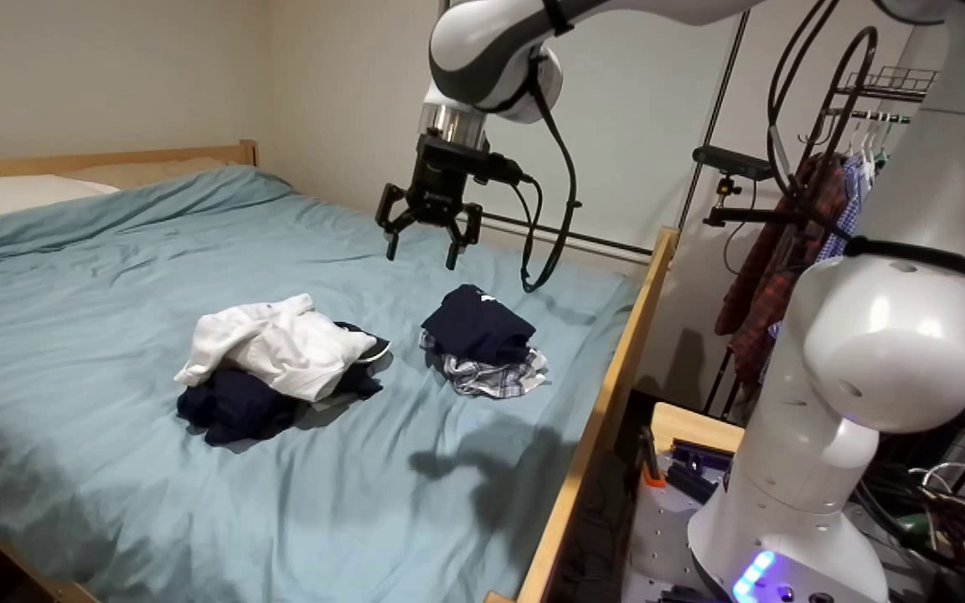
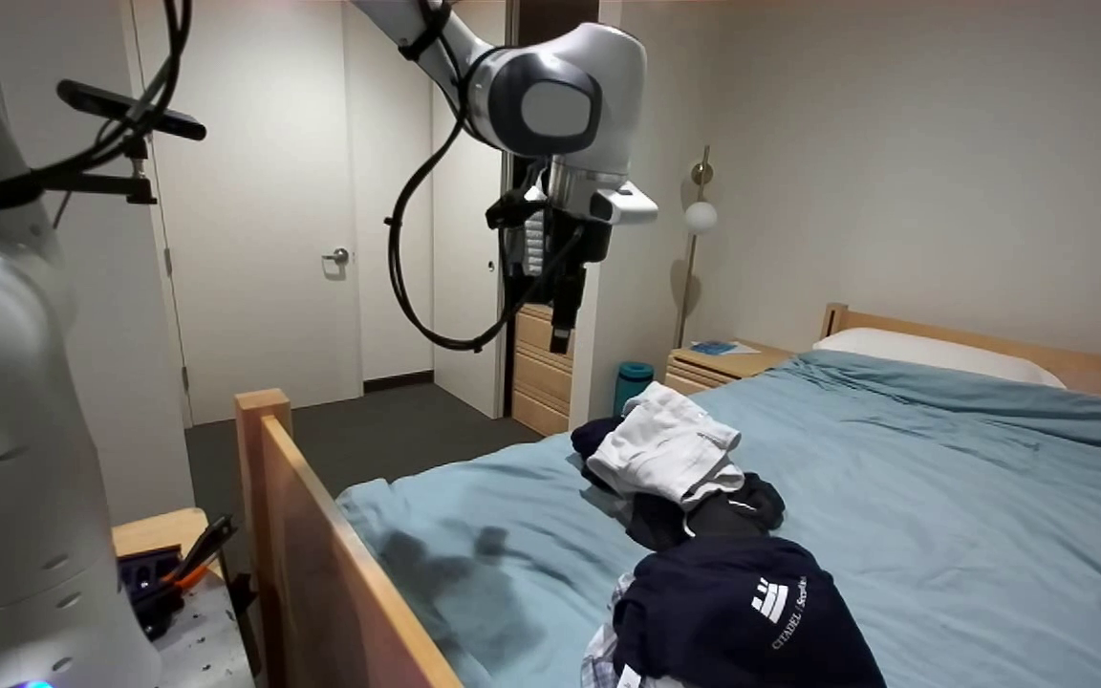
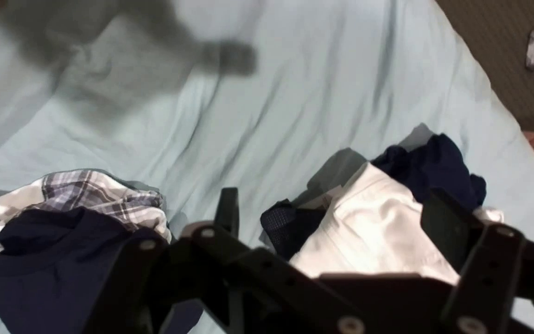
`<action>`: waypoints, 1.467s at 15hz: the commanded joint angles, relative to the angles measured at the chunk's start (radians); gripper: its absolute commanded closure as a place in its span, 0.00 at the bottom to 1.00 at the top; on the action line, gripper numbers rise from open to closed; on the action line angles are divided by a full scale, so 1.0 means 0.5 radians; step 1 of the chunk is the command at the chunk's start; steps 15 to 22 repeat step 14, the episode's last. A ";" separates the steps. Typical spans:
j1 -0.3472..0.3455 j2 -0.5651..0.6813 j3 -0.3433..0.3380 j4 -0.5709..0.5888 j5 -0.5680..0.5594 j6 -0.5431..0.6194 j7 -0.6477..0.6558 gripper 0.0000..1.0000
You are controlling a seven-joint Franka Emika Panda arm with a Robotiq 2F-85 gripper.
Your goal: Move the black cloth to the right
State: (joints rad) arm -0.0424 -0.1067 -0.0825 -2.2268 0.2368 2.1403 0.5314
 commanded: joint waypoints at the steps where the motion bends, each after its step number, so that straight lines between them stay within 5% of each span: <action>1: 0.001 0.024 0.045 0.050 -0.039 -0.270 -0.237 0.00; 9: 0.018 0.071 0.095 0.186 -0.337 -0.866 -0.664 0.00; 22: 0.014 0.057 0.104 0.154 -0.358 -0.824 -0.664 0.00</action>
